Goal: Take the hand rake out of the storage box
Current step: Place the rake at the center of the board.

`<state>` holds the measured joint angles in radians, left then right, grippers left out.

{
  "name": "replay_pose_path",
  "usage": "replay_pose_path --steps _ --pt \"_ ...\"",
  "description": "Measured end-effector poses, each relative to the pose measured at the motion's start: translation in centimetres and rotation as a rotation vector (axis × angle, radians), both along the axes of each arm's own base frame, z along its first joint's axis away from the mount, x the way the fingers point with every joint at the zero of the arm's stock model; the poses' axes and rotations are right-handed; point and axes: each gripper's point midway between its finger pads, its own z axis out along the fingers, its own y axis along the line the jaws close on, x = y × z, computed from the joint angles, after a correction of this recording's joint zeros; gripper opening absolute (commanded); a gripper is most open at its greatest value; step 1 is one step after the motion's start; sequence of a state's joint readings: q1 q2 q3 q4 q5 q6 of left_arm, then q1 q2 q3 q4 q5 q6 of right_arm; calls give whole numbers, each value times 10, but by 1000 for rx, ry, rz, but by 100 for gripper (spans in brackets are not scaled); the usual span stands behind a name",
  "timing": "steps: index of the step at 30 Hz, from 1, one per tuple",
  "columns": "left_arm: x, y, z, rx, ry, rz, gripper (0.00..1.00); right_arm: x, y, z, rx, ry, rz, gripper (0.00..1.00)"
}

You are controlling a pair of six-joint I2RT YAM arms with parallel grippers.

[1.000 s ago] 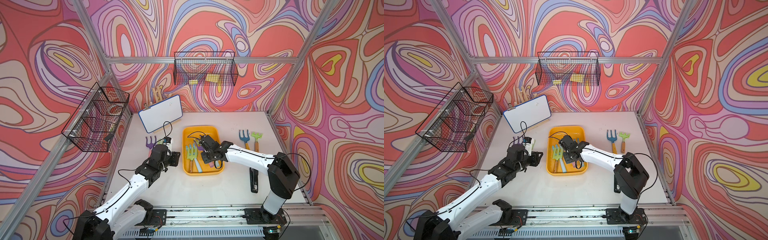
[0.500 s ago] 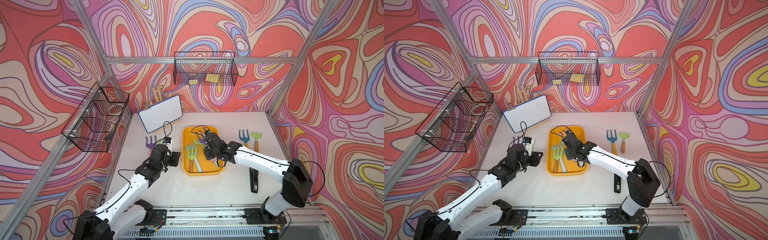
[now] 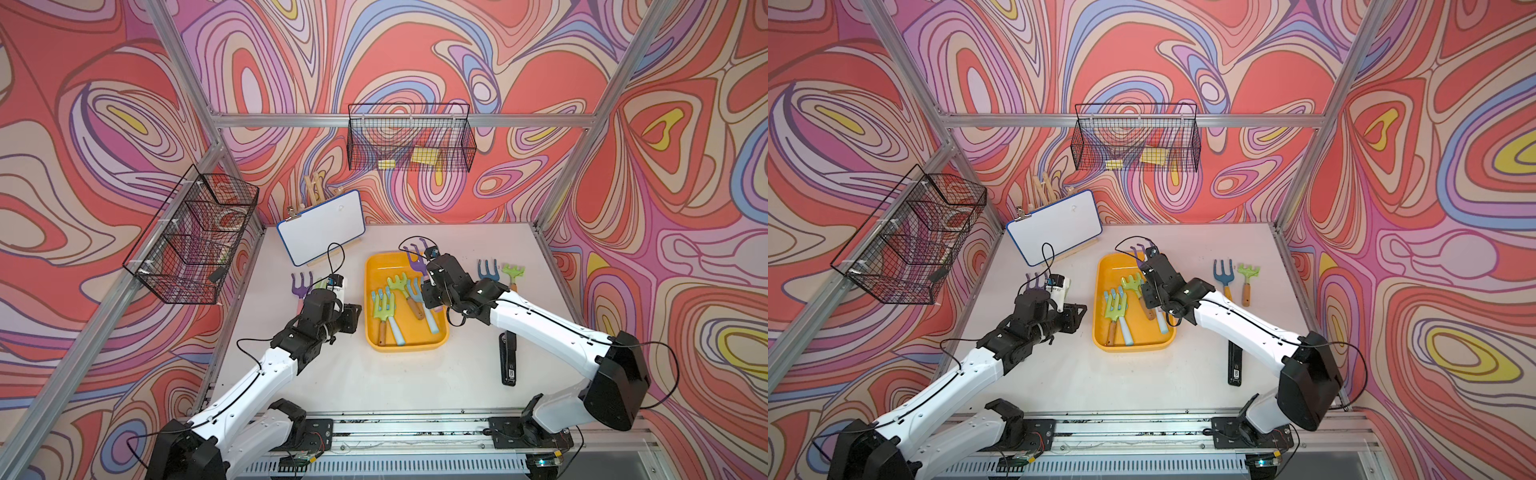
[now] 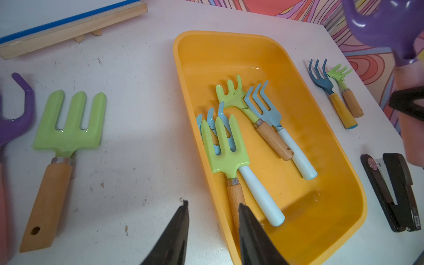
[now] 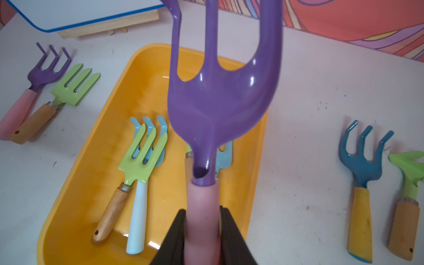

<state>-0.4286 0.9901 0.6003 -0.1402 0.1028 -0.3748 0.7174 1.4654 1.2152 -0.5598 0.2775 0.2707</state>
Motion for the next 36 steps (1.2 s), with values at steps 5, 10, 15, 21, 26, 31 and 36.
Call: replay_pose_path --steps 5,10,15,21,26,31,36 --pt "1 -1 1 -5 -5 -3 40 5 -22 10 -3 -15 -39 22" --pt "0 -2 2 -9 -4 -9 40 12 -45 7 -45 -5 -84 22" --pt "-1 -3 4 -17 -9 -16 40 19 -70 -1 -105 9 -145 22" --pt "-2 -4 6 -26 -13 -19 39 24 -89 -7 -143 28 -184 22" --pt "-2 -4 8 -31 -15 -18 39 33 -108 -14 -166 46 -225 22" --pt "-2 -5 8 -35 -15 -18 39 41 -121 -36 -222 93 -245 22" --pt "-2 -5 11 -41 -24 -19 40 47 -127 -51 -253 126 -255 22"
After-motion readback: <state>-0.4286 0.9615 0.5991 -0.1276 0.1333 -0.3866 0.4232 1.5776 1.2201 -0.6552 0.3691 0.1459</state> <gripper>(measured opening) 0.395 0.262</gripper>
